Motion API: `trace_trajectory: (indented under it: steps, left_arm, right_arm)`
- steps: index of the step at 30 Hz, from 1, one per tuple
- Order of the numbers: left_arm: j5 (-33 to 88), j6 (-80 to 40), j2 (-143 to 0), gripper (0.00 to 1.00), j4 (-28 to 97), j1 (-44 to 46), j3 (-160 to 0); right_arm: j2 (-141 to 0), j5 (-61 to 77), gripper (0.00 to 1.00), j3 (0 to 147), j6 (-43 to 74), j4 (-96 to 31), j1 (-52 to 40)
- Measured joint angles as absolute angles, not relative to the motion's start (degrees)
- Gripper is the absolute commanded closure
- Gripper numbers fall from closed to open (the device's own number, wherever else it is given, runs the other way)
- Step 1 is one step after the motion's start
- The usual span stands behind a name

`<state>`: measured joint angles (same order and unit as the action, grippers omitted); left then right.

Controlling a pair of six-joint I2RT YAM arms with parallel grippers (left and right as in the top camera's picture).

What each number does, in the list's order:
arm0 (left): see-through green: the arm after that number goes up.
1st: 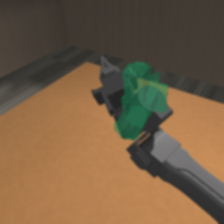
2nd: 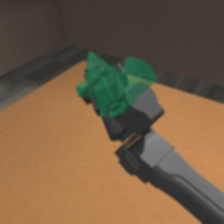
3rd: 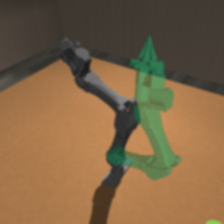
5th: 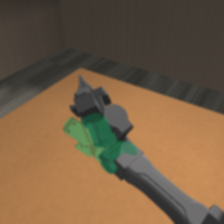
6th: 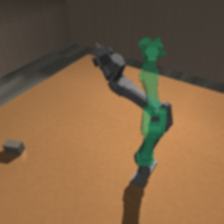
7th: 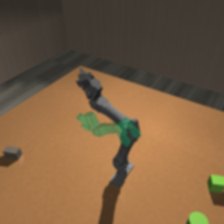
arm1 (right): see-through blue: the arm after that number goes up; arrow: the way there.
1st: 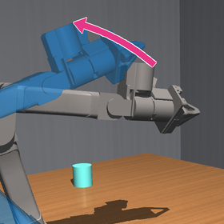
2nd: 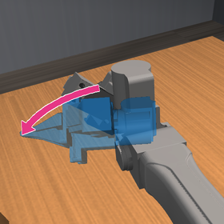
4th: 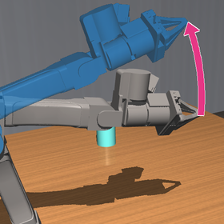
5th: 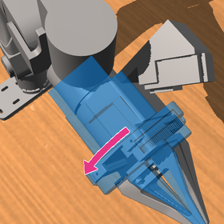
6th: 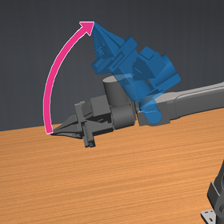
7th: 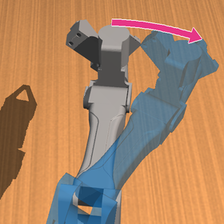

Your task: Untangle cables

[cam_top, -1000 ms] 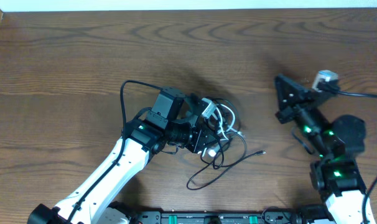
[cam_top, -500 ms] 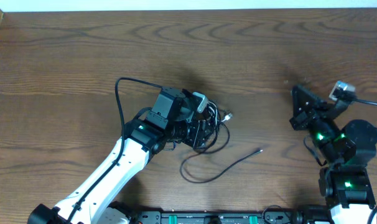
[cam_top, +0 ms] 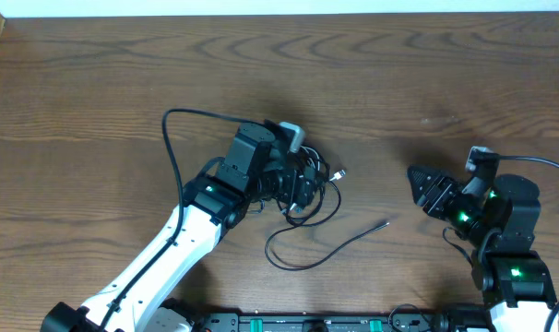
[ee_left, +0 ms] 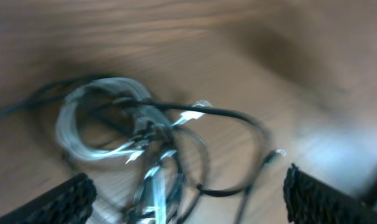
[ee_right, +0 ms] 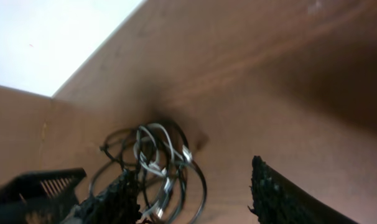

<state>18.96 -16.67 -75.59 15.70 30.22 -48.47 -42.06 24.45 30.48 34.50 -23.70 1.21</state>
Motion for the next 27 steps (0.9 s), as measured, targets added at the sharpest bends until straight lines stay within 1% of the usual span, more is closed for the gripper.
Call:
trace_trajectory:
  steps: [1,2,5,9,12,17,19,21,22,23,24,25,27]
  left_arm:
    - [15.53,-19.38,-75.7,0.01,16.73,30.22,-48.47]
    - [11.92,-22.5,-75.92,0.02,17.85,30.22,-48.47]
    - [2.22,-32.82,-77.71,0.03,19.05,30.22,-48.47]
    - [-3.68,-42.59,-82.59,0.02,12.91,30.17,-48.47]
    - [-2.76,-43.88,-86.85,0.03,5.61,30.15,-48.45]
    - [6.94,-40.03,-94.35,0.03,-8.99,30.17,-48.45]
    - [11.11,-40.93,-97.03,0.02,-12.14,30.17,-48.47]
    - [13.52,-42.26,-98.72,0.02,-12.4,30.17,-48.47]
    - [14.68,-42.98,-99.66,0.21,-12.19,30.17,-48.47]
    - [15.4,-43.83,-100.38,0.42,-11.75,30.17,-48.47]
    - [16.08,-44.05,-101.1,0.71,-11.09,30.2,-48.47]
    - [16.53,-44.29,-101.8,0.92,-10.46,30.22,-48.47]
    - [17.34,-44.77,-102.94,0.92,-10.09,30.17,-48.47]
  right_arm:
    - [-42.26,24.82,0.39,30.5,34.52,-24.64,1.21]
    - [-42.44,25.23,0.38,30.5,34.5,-25.54,1.21]
    - [-43.09,26.41,0.36,30.5,34.0,-27.35,1.21]
    - [-44.45,29.04,0.3,30.5,30.5,-28.12,1.21]
    - [-45.93,31.07,0.28,30.5,27.35,-28.25,0.71]
    - [-49.1,32.62,0.27,30.55,23.81,-28.51,-1.76]
    - [-50.76,32.69,0.27,30.55,23.14,-28.49,-2.61]
    - [-52.42,32.62,0.27,30.55,22.7,-28.49,-3.22]
    - [-53.32,32.62,0.27,30.55,22.5,-28.47,-3.51]
    - [-53.98,32.62,0.27,30.55,22.41,-28.49,-3.64]
    - [-54.76,32.64,0.27,30.55,22.28,-28.47,-3.7]
    - [-55.61,32.62,0.27,30.55,22.22,-28.49,-3.73]
    - [-56.84,32.62,0.27,30.55,22.06,-28.49,-3.73]
